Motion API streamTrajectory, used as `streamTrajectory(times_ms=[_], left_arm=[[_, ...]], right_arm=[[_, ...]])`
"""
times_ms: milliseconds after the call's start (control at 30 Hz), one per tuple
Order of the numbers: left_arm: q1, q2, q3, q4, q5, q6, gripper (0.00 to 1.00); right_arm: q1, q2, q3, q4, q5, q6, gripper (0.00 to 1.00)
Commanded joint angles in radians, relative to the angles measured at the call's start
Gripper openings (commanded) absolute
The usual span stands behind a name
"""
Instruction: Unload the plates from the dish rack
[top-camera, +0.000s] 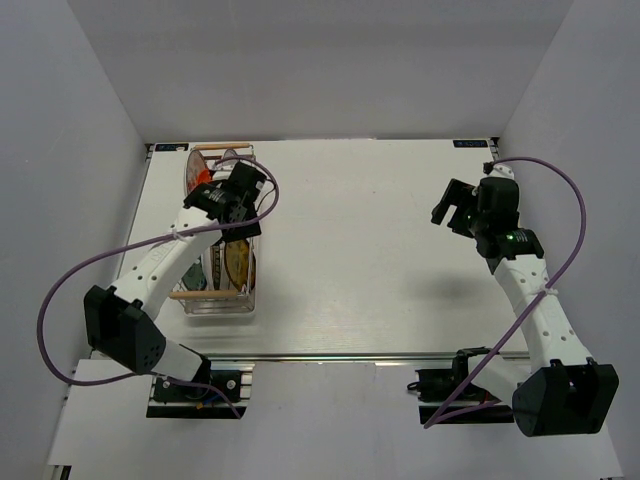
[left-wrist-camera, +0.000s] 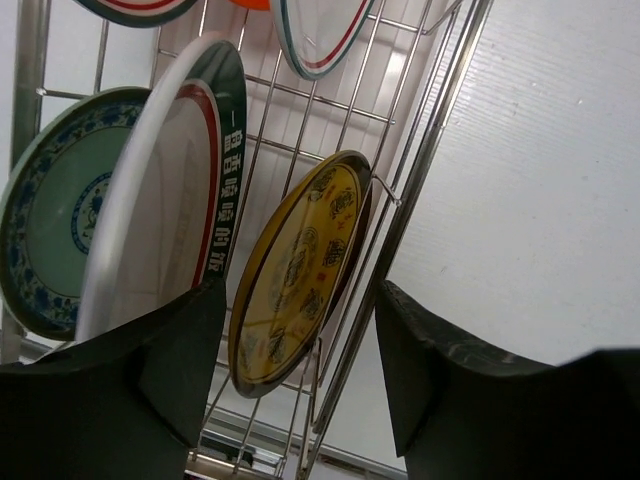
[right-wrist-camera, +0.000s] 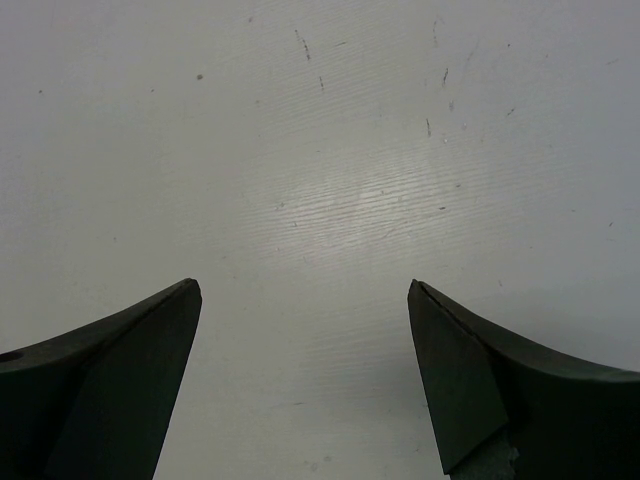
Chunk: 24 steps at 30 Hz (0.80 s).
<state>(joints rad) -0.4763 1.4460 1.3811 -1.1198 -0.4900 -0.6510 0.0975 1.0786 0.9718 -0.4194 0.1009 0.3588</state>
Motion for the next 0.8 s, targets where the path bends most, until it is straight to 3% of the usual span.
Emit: streamTrajectory(times_ms=[0, 567, 767], left_arm=[[-0.001, 0.007, -0.014, 0.0, -0.025, -0.028, 0.7], [0.008, -0.019, -0.12, 0.006, -0.088, -0.087, 0.62], [0.008, -0.045, -0.165, 0.087, -0.047, -0.052, 0.49]], right_arm=[[-0.001, 0.006, 0.034, -0.002, -0.006, -0.011, 0.89], [-0.004, 0.032, 0.038, -0.009, -0.02, -0.011, 0.89], [-0.001, 0.041, 0.044, -0.018, -0.024, -0.012, 0.89]])
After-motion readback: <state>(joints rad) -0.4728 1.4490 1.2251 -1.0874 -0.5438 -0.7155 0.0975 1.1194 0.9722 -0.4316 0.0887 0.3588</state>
